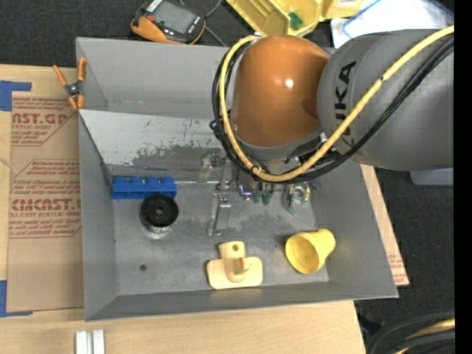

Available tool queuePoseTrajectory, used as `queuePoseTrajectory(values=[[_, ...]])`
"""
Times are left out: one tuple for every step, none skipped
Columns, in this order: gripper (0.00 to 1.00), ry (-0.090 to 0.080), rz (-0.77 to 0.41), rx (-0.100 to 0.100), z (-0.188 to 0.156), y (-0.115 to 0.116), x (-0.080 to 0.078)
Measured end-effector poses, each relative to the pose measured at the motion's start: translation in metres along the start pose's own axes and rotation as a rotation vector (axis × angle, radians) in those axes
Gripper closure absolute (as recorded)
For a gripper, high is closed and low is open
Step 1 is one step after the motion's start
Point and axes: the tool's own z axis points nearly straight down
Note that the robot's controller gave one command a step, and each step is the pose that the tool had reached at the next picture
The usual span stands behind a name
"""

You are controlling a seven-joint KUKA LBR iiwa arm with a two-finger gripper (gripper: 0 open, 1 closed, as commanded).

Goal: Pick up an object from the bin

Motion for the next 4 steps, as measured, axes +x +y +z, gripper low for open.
queuePoseTrajectory(values=[[0.00,-0.008,0.003,-0.001,-0.005,-0.001,-0.002],[0.00,-0.012,-0.157,-0.001,0.094,0.027,-0.019],[0.00,-0.013,0.029,0.000,0.085,-0.091,0.001],[0.00,-0.009,-0.581,-0.003,0.114,0.017,-0.034]])
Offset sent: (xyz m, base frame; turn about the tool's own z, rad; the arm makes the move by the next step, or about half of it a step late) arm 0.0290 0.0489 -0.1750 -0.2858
